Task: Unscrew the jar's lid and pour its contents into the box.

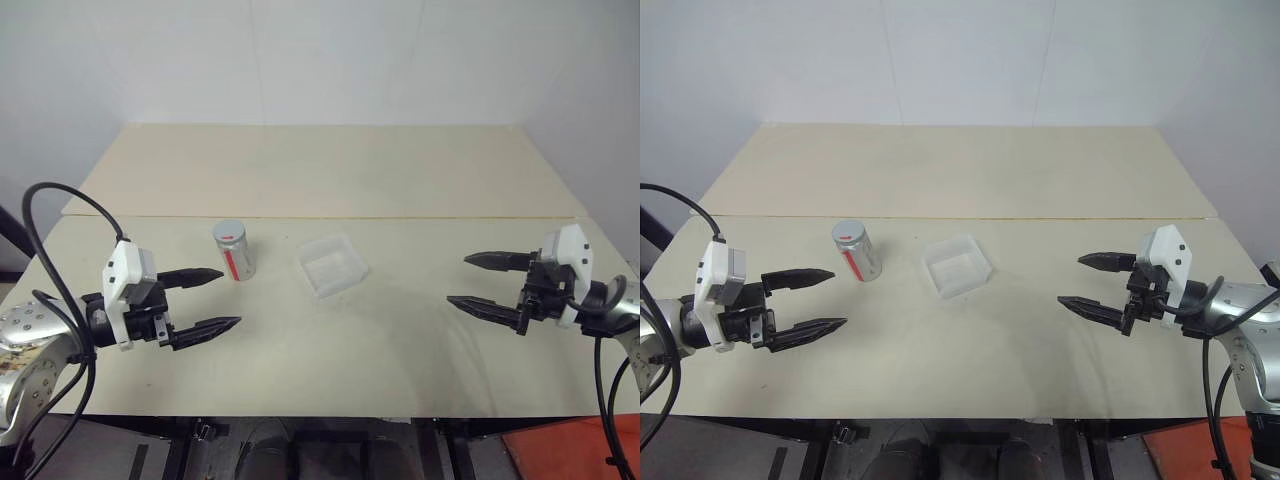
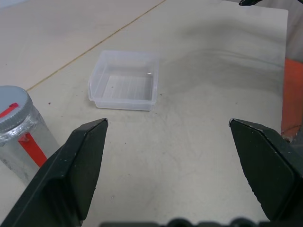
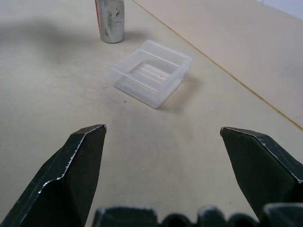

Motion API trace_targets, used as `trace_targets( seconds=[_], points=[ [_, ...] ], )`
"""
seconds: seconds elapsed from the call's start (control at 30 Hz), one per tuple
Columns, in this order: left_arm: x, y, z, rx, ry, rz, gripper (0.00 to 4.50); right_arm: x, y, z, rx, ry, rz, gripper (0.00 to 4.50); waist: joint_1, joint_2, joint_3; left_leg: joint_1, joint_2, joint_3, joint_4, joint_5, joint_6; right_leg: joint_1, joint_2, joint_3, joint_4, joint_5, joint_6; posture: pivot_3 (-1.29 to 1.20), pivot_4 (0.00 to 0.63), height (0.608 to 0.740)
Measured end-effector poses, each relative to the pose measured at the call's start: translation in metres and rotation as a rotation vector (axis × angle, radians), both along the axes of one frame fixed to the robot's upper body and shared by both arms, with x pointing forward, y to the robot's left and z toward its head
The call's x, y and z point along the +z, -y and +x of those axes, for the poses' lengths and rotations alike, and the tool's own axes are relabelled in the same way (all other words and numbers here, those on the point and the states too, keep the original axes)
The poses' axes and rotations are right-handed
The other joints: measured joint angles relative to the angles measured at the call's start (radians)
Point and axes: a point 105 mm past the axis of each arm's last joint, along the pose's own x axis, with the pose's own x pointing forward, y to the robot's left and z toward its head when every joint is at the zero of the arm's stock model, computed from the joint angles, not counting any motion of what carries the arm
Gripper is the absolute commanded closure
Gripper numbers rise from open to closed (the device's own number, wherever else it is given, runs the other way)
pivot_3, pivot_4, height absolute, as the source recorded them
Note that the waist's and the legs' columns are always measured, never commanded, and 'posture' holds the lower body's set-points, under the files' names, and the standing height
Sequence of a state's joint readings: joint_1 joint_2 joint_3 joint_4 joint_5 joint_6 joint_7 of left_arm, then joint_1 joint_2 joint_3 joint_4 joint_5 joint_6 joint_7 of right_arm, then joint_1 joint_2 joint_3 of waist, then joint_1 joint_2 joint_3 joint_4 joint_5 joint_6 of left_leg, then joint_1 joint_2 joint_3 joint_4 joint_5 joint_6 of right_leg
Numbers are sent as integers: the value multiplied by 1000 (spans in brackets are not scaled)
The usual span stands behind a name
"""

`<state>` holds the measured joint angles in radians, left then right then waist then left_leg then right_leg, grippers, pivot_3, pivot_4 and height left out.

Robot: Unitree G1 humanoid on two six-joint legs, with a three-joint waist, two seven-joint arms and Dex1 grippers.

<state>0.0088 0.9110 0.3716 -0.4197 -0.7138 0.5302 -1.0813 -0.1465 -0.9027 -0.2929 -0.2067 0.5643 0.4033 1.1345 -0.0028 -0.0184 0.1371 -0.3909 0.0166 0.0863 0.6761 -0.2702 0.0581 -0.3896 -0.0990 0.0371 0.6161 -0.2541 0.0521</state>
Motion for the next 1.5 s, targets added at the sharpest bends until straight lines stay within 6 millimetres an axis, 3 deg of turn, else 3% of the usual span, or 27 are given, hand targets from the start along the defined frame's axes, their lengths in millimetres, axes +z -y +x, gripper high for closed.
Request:
trace_targets(
  seconds=[0.47, 0.73, 0.87, 1.0, 1.17, 1.5],
  points=[
    [0, -2, 5, 29, 42, -28, 39, 3, 0, 0, 7, 4, -9, 0, 0, 0, 0, 0, 0, 0, 0, 0, 0, 0, 0, 0, 0, 0, 0, 0, 150, 740],
    [-19, -1, 30, 283, 138, -71, 39, 8, 1, 4, 17, 12, -14, 0, 3, 0, 0, 0, 0, 0, 0, 0, 0, 1, -1, 0, 0, 0, 0, 0, 150, 740],
    [-37, 3, 28, 377, 124, -75, 39, 9, 1, 6, 18, 12, -13, 0, 0, 0, 0, 0, 0, 0, 0, -1, 0, 0, -1, 1, 0, 0, 0, 0, 150, 740],
    [-58, -2, 31, 594, 140, -109, 39, 9, 2, 6, 16, 10, -18, 0, 2, 0, 0, 1, -1, 0, -1, -2, 1, 1, -4, 0, -2, 0, 0, 0, 150, 740],
    [-64, -5, 48, 886, 247, -155, 39, 10, 2, 6, 17, 13, -21, 0, 18, 0, 0, 1, -2, 0, 0, -3, 2, 2, -7, -1, -2, 1, 1, 0, 150, 740],
    [-67, 10, 75, 956, 296, -208, 39, 10, 0, 2, 21, 17, -22, 0, 15, 0, 0, 0, -3, 0, 0, -3, 3, 2, -7, -2, -3, 1, 2, 0, 150, 740]
  ],
)
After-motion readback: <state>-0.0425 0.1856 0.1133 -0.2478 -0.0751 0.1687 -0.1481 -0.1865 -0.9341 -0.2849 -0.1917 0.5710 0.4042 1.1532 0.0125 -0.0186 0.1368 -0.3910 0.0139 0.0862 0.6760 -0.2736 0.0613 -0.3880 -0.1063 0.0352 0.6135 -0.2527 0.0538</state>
